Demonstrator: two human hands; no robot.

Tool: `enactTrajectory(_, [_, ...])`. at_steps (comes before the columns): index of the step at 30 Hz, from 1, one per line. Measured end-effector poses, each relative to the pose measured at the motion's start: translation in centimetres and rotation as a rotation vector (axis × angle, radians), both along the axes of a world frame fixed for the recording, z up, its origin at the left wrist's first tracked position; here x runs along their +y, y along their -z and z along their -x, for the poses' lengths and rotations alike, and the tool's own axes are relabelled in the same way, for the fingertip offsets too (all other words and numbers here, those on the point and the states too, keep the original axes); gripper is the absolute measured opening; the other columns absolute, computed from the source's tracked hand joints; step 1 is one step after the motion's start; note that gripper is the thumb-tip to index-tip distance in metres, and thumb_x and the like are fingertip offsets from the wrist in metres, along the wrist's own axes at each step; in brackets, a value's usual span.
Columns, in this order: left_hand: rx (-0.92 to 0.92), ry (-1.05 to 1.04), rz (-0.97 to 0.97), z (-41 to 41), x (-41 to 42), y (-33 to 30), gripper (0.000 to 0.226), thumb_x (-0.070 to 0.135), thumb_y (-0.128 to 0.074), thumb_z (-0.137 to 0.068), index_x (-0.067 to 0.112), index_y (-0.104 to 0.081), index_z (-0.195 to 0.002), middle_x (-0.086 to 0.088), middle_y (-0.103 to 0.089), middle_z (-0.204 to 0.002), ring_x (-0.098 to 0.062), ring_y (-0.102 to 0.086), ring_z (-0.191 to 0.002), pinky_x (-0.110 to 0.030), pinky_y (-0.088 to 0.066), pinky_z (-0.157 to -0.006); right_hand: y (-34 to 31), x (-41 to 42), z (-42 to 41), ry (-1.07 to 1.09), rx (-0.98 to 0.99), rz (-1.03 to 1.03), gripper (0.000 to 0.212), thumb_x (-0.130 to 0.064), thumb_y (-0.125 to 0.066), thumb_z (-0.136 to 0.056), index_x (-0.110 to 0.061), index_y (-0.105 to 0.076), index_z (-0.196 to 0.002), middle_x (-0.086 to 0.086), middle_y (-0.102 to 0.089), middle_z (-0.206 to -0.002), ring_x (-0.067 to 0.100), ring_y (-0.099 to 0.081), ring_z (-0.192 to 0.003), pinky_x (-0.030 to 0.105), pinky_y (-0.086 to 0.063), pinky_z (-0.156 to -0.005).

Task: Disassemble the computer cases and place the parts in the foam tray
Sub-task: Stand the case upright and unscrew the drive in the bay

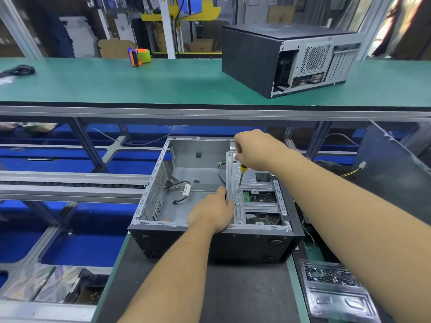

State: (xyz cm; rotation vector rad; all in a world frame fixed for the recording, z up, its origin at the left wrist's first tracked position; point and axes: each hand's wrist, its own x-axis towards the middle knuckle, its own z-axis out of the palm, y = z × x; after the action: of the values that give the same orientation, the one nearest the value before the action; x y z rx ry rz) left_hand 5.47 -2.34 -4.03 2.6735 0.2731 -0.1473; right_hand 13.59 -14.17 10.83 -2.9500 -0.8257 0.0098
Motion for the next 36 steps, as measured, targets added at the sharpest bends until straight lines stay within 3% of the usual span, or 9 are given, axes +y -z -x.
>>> enactTrajectory(2, [-0.005, 0.001, 0.000, 0.0, 0.0, 0.0, 0.029, 0.045, -0.031, -0.104, 0.025, -0.045, -0.121, -0.004, -0.066, -0.115, -0.026, -0.053, -0.087, -0.039, -0.042, -0.073, 0.1, 0.0, 0.0, -0.047, 0.041, -0.112, 0.015, -0.008, -0.063, -0.090, -0.013, -0.056, -0.101, 0.002, -0.057, -0.094, 0.026, -0.055, -0.089, 0.034, -0.047, -0.072])
enactTrajectory(6, [-0.007, -0.001, 0.001, 0.0, 0.0, 0.0, 0.028, 0.045, -0.032, -0.104, 0.025, -0.044, -0.118, -0.005, -0.066, -0.113, -0.028, -0.053, -0.087, -0.040, -0.044, -0.074, 0.8, 0.0, 0.4, -0.090, 0.142, -0.342, 0.038, 0.007, -0.057, -0.083, -0.024, -0.052, -0.105, 0.001, -0.060, -0.092, 0.023, -0.056, -0.087, 0.031, -0.047, -0.067])
enactTrajectory(11, [-0.016, -0.003, 0.014, 0.0, 0.1, 0.1, 0.026, 0.046, -0.033, -0.103, 0.026, -0.044, -0.115, -0.004, -0.066, -0.112, -0.027, -0.053, -0.087, -0.039, -0.043, -0.072, 2.7, -0.2, 0.3, -0.070, 0.101, -0.473, 0.024, -0.010, -0.061, -0.096, -0.019, -0.050, -0.115, 0.001, -0.055, -0.087, 0.024, -0.055, -0.078, 0.030, -0.040, -0.066])
enactTrajectory(19, [-0.029, -0.012, 0.032, 0.0, 0.1, 0.2, 0.034, 0.047, -0.035, -0.101, 0.027, -0.045, -0.126, -0.003, -0.067, -0.118, -0.025, -0.053, -0.088, -0.038, -0.042, -0.074, 2.5, -1.0, 0.0, -0.055, 0.050, -0.516, 0.023, -0.012, -0.061, -0.096, -0.021, -0.050, -0.115, 0.001, -0.056, -0.090, 0.014, -0.049, -0.067, 0.027, -0.038, -0.058])
enactTrajectory(24, [-0.118, -0.005, 0.039, 0.2, 0.0, 0.1, 0.042, 0.054, -0.040, -0.102, 0.031, -0.039, -0.137, 0.003, -0.058, -0.134, -0.027, -0.061, -0.107, -0.039, -0.042, -0.075, 2.2, -0.6, 0.5, -0.057, 0.026, -0.561, 0.022, -0.013, -0.063, -0.095, -0.019, -0.052, -0.114, -0.005, -0.055, -0.084, 0.011, -0.052, -0.069, 0.027, -0.040, -0.065])
enactTrajectory(30, [-0.209, -0.069, 0.055, 0.5, 0.1, 0.1, 0.023, 0.047, -0.039, -0.106, 0.026, -0.046, -0.112, 0.001, -0.061, -0.112, -0.025, -0.057, -0.089, -0.040, -0.044, -0.073, 1.9, 0.3, 1.5, -0.063, 0.050, -0.601, 0.022, -0.015, -0.065, -0.095, -0.019, -0.053, -0.113, 0.001, -0.061, -0.092, 0.022, -0.059, -0.082, 0.030, -0.046, -0.073])
enactTrajectory(33, [-0.233, -0.082, 0.063, 0.4, 0.2, 0.2, 0.019, 0.041, -0.039, -0.108, 0.026, -0.044, -0.098, 0.002, -0.061, -0.101, -0.023, -0.053, -0.083, -0.037, -0.041, -0.070, 1.8, 0.4, 1.7, -0.064, 0.047, -0.610, 0.021, -0.015, -0.065, -0.095, -0.018, -0.054, -0.111, -0.001, -0.060, -0.089, 0.018, -0.058, -0.078, 0.023, -0.042, -0.065])
enactTrajectory(36, [-0.240, -0.108, 0.090, 0.3, 0.4, 0.3, 0.020, 0.037, -0.039, -0.108, 0.023, -0.051, -0.098, 0.001, -0.064, -0.097, -0.024, -0.056, -0.082, -0.037, -0.044, -0.069, 1.6, 0.1, 1.5, -0.033, 0.014, -0.618, 0.020, -0.014, -0.065, -0.094, -0.018, -0.054, -0.110, -0.005, -0.058, -0.084, 0.014, -0.055, -0.072, 0.019, -0.041, -0.060])
